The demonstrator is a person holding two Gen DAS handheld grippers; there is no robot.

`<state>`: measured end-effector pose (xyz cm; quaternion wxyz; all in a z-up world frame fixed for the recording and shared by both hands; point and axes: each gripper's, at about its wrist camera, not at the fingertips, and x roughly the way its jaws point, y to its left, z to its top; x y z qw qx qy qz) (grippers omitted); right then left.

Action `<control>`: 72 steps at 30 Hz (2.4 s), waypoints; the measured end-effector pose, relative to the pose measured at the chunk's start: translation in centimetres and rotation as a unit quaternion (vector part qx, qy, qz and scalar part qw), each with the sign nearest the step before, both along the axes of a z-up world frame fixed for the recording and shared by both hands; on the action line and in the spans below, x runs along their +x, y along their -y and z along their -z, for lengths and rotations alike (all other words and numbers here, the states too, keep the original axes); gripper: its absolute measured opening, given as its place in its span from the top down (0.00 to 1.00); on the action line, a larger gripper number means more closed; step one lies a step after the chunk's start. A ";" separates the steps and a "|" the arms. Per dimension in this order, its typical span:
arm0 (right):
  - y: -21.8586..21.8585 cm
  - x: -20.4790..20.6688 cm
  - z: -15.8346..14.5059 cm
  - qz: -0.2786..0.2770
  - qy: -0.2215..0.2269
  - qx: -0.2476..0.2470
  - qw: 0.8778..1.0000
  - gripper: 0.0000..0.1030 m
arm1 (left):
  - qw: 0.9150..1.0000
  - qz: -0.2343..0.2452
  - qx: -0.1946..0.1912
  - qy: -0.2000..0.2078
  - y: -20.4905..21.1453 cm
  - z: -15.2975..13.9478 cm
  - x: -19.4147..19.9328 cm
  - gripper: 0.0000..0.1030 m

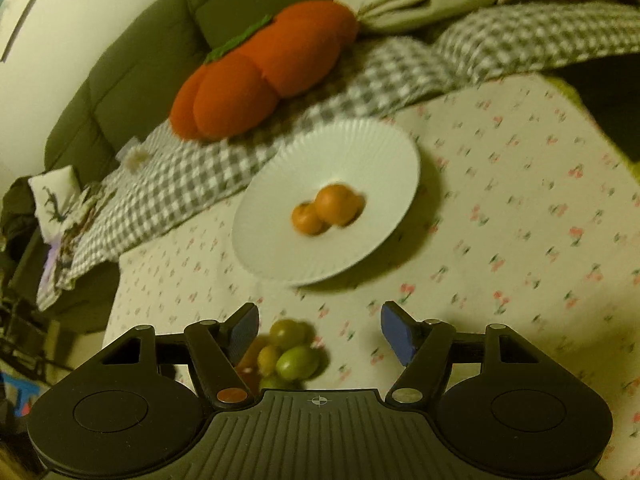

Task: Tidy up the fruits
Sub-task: 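Move both grippers back to the fruit cluster, then grasp the red tomato with the left gripper while the right gripper grasps a green lime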

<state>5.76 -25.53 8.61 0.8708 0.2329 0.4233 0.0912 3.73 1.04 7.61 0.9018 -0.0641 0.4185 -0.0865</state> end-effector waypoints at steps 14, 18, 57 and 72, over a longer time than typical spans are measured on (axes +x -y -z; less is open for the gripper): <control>-1.9 0.0 0.8 -0.028 0.003 -0.022 0.999 0.44 | 0.999 0.037 -0.017 -0.029 2.5 2.4 -0.3 0.54; -2.5 0.1 1.1 -0.034 -0.001 -0.031 0.999 0.45 | 0.999 0.039 -0.006 -0.026 3.0 2.9 -0.3 0.54; -6.1 1.6 4.7 -0.083 -0.018 -0.064 0.994 0.68 | 0.999 0.019 0.025 -0.010 3.0 2.0 -0.8 0.66; -4.9 0.8 2.3 -0.070 0.006 -0.051 0.996 0.68 | 0.999 0.020 0.031 0.026 3.2 0.8 -1.1 0.66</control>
